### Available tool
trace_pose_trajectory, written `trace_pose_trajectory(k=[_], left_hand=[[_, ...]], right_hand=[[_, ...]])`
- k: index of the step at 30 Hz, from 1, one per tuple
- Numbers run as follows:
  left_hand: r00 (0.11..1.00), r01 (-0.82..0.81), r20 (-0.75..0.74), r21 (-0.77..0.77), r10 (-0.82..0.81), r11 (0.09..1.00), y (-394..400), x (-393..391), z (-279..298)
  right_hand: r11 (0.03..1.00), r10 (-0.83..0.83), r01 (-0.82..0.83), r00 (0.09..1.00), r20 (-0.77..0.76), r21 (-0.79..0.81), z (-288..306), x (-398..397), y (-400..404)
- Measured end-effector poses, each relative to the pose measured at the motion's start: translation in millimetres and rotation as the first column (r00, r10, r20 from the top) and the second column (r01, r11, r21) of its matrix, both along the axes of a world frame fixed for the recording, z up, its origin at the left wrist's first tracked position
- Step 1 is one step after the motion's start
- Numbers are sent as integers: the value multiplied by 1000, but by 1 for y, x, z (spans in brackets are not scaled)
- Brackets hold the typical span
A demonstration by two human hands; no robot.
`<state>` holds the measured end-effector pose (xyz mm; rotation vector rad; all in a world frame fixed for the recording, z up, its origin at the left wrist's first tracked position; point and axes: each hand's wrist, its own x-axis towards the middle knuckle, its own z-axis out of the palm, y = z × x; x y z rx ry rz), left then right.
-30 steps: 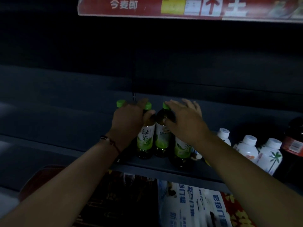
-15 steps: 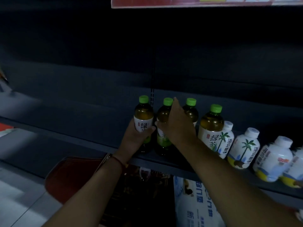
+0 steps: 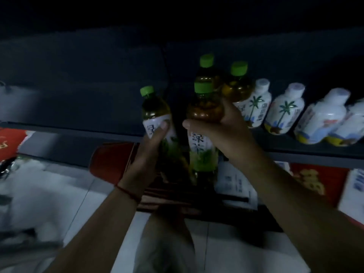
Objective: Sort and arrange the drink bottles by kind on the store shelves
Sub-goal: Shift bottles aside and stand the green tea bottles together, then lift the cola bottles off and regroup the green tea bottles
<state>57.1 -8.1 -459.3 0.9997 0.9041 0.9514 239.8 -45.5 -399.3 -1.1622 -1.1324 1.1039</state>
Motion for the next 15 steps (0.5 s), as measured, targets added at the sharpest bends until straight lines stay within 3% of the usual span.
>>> trace_pose_trajectory(k=[1,3,5,7,12,15], left_hand=[[993,75,99,-91,-66,993,-12,0,11],[981,92,192,-289,-37,953,-36,8,44],[990,25,134,-461,42,887,-57,18,80],[995,-60,30,-562,93,825,-74,22,124],[998,26,-35,-614,-60,789,-100,4,250],[970,177,-56,-506,-237,844,-108,-15,319]], right_hand=[[997,3,-11,995,-105,-80,9,7,-10],[954,-5,-67,971,-240,-292,30,18,-34],[861,-76,-98,945,-318,-498,59,23,-59],[779,-143,-75,945,-293,-623,105,23,-83],[804,-138,-4,971,-193,-595,230,22,-128],[830,-137,28,978,-155,-558,295,12,-144]])
